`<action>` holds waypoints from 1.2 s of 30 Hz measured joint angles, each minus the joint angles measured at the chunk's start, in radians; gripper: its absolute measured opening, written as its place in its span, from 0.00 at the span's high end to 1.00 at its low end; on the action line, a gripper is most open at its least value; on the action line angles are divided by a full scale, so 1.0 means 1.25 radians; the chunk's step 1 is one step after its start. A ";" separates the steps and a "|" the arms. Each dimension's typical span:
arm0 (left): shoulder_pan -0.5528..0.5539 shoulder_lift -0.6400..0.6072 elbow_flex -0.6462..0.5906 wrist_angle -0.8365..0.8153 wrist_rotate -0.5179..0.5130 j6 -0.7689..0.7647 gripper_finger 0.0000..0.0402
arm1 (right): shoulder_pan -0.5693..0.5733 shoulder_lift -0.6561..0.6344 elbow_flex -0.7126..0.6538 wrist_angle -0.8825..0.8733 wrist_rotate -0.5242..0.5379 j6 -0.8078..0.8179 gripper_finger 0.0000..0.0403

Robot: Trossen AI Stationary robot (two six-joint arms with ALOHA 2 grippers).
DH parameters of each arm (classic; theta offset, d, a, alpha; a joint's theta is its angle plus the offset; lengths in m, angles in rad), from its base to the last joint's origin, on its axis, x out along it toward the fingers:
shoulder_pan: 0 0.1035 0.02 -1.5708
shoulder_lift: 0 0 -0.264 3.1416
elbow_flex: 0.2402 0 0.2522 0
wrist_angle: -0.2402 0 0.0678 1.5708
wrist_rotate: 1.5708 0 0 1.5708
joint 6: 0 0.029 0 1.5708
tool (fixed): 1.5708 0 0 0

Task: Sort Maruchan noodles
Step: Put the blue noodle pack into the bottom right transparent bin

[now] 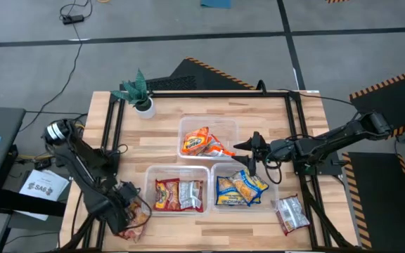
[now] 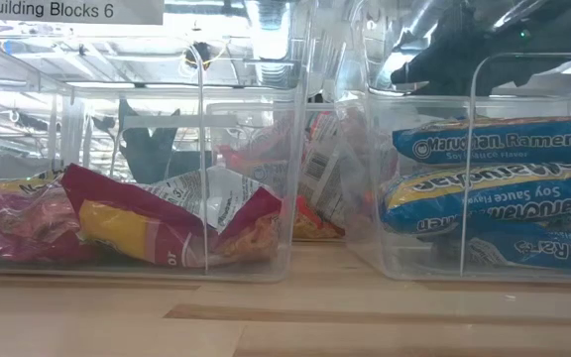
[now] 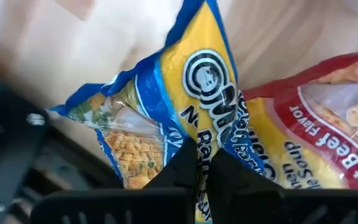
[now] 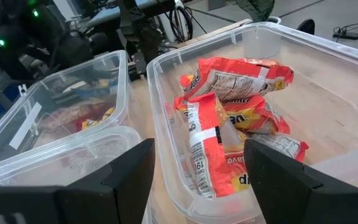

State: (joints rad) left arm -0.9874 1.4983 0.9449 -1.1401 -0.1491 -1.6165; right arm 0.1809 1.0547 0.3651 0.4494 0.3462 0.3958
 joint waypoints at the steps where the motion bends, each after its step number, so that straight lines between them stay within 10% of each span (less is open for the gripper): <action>1: 0.001 -0.014 0.006 -0.014 -0.008 0.000 1.00 | 0.000 0.000 0.000 0.000 0.000 0.002 0.33; 14: 0.002 -0.169 0.145 -0.251 -0.111 -0.050 1.00 | 0.000 0.000 0.000 0.000 0.000 0.004 0.33; 21: 0.015 -0.193 0.289 -0.332 -0.314 -0.003 1.00 | 0.000 0.000 0.000 0.000 0.000 0.006 0.33; 28: 0.082 -0.194 0.355 -0.251 -0.536 0.284 1.00 | 0.000 0.000 0.000 0.000 0.001 0.013 0.33; 36: 0.211 -0.193 0.354 0.075 -0.558 0.772 1.00 | 0.000 0.000 0.000 0.008 0.002 0.013 0.33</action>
State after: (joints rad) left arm -0.7243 1.2569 1.3870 -1.0466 -0.8472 -0.6514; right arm 0.1810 1.0547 0.3653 0.4589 0.3485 0.4114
